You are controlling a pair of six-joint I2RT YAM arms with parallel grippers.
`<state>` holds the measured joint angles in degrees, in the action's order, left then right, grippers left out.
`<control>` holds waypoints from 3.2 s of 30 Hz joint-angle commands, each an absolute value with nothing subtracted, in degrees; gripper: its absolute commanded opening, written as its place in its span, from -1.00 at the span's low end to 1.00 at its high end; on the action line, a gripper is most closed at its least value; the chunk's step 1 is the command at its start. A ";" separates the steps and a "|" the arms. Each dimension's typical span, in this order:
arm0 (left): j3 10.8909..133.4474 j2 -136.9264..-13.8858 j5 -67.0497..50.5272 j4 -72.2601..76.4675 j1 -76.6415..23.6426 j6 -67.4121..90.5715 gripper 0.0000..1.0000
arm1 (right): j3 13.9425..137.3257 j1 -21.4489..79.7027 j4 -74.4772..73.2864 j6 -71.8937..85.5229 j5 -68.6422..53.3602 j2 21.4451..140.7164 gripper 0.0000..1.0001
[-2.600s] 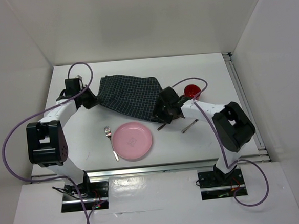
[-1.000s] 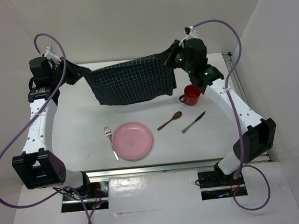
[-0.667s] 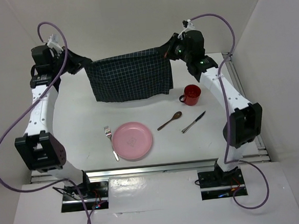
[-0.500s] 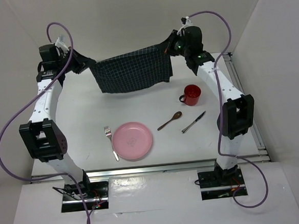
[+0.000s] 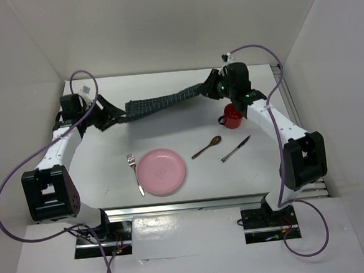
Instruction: Set the dinner table for one person
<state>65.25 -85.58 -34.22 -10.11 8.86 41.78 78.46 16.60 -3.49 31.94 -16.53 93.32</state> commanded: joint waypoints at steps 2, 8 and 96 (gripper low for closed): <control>59.16 -82.62 -25.24 -16.15 10.63 39.91 0.92 | 68.49 19.33 -6.57 29.45 -12.05 85.62 0.25; 65.47 -82.09 -21.18 -19.25 10.63 37.89 0.66 | 63.11 21.36 -13.27 29.44 -7.38 79.64 0.70; 80.94 -111.10 -3.34 -36.91 -9.93 28.48 -1.00 | 70.74 30.14 -33.75 38.94 17.76 99.68 -0.87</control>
